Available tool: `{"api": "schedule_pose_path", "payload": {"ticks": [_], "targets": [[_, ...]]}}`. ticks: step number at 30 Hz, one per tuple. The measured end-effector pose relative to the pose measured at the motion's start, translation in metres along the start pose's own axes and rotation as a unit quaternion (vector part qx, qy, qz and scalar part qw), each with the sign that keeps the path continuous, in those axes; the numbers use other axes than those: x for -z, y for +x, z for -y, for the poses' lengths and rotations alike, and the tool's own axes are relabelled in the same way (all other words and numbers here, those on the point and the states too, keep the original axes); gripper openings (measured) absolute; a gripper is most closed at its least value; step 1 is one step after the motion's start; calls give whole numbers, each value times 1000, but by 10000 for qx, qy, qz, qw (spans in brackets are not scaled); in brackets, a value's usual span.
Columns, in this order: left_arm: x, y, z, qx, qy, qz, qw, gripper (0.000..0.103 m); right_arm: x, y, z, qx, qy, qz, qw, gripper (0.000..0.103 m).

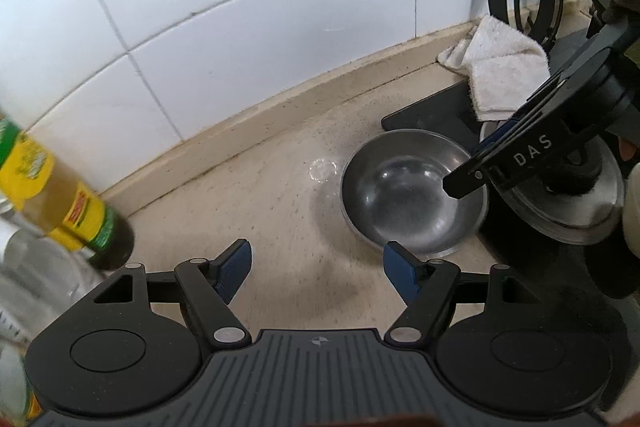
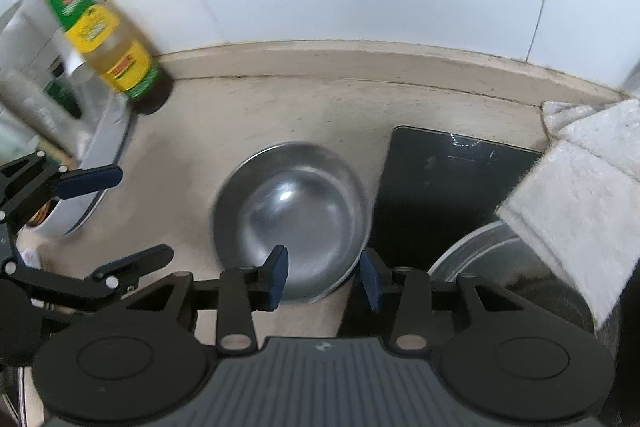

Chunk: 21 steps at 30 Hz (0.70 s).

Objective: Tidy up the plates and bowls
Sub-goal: 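Move the left gripper to the steel bowl by the stove and grasp its rim, then lift the second steel bowl with the left gripper toward the first bowl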

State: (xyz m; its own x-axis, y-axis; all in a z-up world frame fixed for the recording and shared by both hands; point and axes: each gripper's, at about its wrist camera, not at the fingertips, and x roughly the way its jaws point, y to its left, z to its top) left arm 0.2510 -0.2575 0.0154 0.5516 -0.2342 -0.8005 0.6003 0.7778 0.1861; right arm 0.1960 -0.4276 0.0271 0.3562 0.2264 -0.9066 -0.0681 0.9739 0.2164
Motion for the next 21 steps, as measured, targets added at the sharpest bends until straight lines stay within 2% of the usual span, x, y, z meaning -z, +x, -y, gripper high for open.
{"api": "schedule_pose_path", "payload": {"ticks": [10,14,18,20,21], "targets": [[-11,50,0,443,46,-266,9987,81,-12,43,30,-84,275,-329,9990,39],[-9,62,-2,561,-60,-380,9977,81,-14,46,33,-236,309,-274,9989,40],[-7,65,-4,589,-115,-396,9974,74,-12,45,28,-338,211,-298,9988,40],[-6,66,-6,654,-147,-437,9968,67,-10,46,21,-446,90,-348,9984,38],[-6,68,-6,706,-162,-487,9962,58,-9,48,17,-465,34,-369,9982,36]]}}
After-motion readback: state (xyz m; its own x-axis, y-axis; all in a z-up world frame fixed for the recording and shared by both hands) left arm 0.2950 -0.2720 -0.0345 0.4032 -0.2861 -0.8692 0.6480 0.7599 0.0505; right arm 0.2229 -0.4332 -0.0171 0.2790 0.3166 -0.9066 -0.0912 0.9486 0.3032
